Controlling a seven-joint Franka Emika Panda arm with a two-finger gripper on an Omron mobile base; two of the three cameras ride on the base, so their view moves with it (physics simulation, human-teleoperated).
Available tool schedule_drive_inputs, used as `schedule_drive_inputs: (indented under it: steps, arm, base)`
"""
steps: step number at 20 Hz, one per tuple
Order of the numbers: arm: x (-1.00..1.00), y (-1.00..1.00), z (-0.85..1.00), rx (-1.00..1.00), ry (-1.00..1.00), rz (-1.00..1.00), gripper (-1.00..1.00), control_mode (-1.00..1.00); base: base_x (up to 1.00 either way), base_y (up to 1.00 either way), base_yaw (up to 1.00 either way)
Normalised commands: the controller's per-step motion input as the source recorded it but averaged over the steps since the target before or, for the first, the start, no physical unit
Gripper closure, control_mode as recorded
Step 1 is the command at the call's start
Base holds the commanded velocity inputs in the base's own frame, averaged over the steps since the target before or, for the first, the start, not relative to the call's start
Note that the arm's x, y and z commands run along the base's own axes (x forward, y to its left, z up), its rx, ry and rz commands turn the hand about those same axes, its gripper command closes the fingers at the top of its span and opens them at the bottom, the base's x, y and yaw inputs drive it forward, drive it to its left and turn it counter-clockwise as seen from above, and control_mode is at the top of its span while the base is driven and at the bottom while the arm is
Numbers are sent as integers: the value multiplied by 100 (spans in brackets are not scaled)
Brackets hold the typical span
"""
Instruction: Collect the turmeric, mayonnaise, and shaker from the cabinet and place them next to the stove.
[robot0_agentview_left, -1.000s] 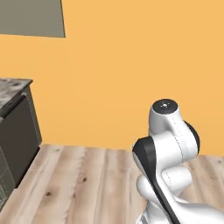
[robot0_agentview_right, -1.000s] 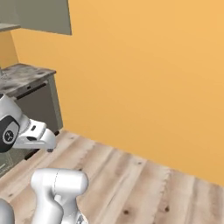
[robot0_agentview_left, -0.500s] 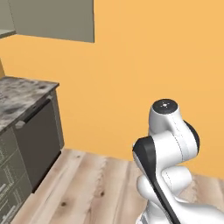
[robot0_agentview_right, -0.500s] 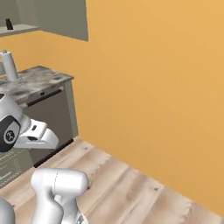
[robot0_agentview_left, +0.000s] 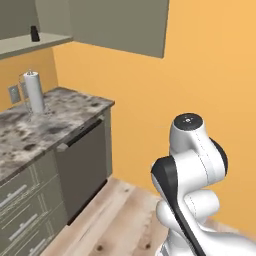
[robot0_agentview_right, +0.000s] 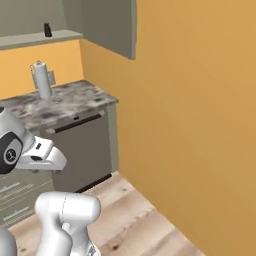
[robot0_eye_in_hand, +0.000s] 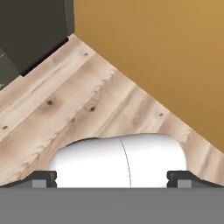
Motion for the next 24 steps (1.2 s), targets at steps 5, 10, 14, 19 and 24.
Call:
schedule_drive_inputs:
  steps: [5, 10, 14, 19, 24]
  arm:
    - [0, 0, 0, 0, 0, 0, -100, 100]
    - [0, 0, 0, 0, 0, 0, -100, 100]
    - [0, 0, 0, 0, 0, 0, -100, 100]
    - [0, 0, 0, 0, 0, 0, -100, 100]
    - [0, 0, 0, 0, 0, 0, -100, 100]
  base:
    - [94, 2, 47]
    - [97, 0, 49]
    - [99, 0, 49]
    - [89, -8, 26]
    - [88, -22, 18]
